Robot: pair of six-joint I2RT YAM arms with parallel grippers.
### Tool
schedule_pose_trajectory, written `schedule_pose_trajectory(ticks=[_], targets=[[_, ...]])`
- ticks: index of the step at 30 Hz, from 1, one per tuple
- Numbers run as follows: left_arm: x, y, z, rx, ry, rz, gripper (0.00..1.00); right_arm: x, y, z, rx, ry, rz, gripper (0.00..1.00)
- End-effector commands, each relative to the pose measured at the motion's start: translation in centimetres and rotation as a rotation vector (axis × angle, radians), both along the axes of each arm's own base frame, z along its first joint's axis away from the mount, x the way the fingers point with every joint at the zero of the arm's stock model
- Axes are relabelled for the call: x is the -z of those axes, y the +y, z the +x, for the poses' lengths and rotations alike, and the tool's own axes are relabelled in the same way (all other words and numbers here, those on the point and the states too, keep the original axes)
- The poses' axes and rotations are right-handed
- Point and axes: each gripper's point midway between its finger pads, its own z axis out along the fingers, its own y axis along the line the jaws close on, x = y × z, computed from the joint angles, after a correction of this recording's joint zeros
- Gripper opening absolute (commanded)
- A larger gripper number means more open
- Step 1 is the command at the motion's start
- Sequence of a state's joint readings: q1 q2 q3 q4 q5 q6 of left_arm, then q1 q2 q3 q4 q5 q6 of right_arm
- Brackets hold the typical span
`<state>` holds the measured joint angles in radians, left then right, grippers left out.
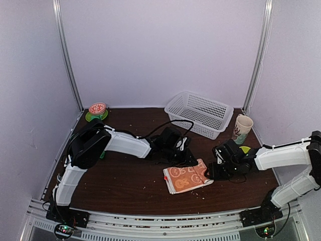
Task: Roll the towels
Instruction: Roll the towel at the center of the board.
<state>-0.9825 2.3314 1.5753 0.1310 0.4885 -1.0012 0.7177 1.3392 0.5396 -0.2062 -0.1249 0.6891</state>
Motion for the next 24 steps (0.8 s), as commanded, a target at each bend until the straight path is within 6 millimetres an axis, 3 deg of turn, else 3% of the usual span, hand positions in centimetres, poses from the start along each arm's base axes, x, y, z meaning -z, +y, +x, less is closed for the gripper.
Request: schedule_pose_trajectory(ticks=[1, 8, 18, 24], targets=[[0.2, 0.3, 0.3, -0.006, -0.012, 0.001, 0.16, 0.0, 1.2, 0.6, -0.003, 0.008, 0.107, 0.49], [0.0, 0.5, 0.2, 0.001, -0.017, 0.015, 0.16, 0.9, 0.7, 0.0, -0.008, 0.027, 0.092, 0.49], [2.6, 4.1, -1.8, 0.013, -0.036, 0.102, 0.16, 3.7, -0.9, -1.3, 0.066, 0.093, 0.051, 0.55], [2.1, 3.3, -1.1, -0.011, -0.046, 0.082, 0.16, 2.5, -2.0, -1.6, 0.078, 0.051, 0.035, 0.56]])
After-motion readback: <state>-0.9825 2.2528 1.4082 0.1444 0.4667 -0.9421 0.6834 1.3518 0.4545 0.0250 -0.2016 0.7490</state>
